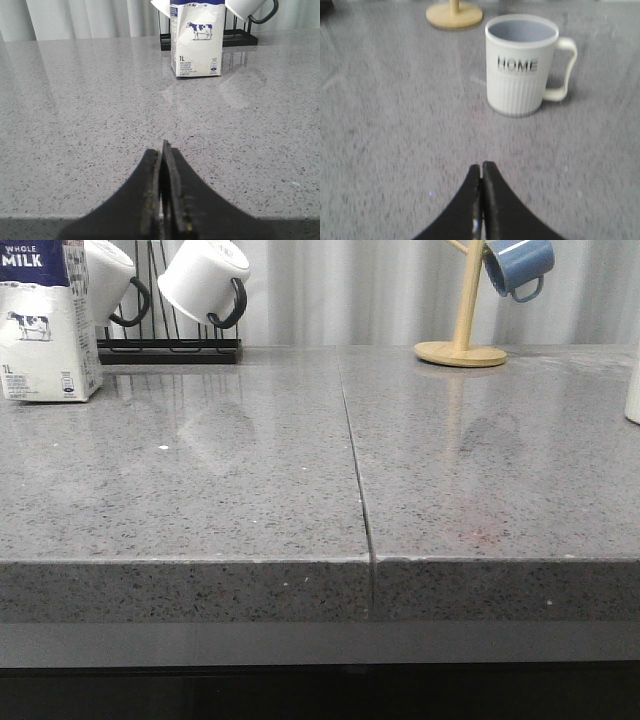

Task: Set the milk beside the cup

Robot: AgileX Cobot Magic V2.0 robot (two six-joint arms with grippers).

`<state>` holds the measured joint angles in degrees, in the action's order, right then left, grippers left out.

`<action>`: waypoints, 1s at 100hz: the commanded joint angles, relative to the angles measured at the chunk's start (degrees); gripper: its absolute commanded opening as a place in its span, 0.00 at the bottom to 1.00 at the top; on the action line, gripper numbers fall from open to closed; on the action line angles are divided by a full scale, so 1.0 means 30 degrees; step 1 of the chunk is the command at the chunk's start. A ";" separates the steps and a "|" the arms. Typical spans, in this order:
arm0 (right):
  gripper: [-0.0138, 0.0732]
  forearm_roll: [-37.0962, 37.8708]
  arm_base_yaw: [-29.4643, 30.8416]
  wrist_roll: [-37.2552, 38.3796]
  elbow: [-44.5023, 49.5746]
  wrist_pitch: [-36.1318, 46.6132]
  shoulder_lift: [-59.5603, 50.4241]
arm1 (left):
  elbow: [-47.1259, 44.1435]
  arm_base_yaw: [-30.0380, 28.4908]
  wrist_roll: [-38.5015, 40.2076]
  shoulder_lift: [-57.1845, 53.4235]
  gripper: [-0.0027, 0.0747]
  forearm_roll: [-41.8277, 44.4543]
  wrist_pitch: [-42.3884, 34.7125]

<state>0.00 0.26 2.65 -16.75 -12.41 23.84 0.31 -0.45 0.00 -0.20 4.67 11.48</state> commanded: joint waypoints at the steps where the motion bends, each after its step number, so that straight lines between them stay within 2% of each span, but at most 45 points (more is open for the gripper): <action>1: 0.08 0.0212 -0.0017 -0.0007 -0.0715 0.3065 0.0747 | -0.0878 -0.0015 0.0000 -0.0577 0.01 -0.0146 -0.1448; 10: 0.09 0.0249 0.0018 -0.0007 -0.0715 0.4354 0.1449 | -0.0878 -0.0015 0.0000 -0.0577 0.01 -0.0146 -0.1448; 15: 0.14 0.0249 0.0018 -0.0007 -0.0715 0.5107 0.1864 | -0.0878 -0.0015 0.0000 -0.0577 0.01 -0.0146 -0.1448; 32: 0.45 0.0249 0.0094 -0.0043 -0.0715 0.7229 0.3320 | -0.0878 -0.0015 0.0000 -0.0577 0.01 -0.0146 -0.1448; 39: 0.51 0.0249 0.0317 -0.0089 -0.0715 0.7968 0.4008 | -0.0878 -0.0015 0.0000 -0.0577 0.01 -0.0146 -0.1448; 73: 0.52 0.0162 0.3326 -0.0181 -0.0816 1.2887 0.8194 | -0.0878 -0.0015 0.0000 -0.0577 0.01 -0.0146 -0.1448; 100: 0.52 0.0132 0.4995 -0.0883 -0.1781 1.5247 1.2143 | -0.0878 -0.0015 0.0000 -0.0577 0.01 -0.0146 -0.1448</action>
<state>0.00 13.48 0.83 -19.39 26.17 57.59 0.31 -0.45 0.00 -0.20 4.67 11.48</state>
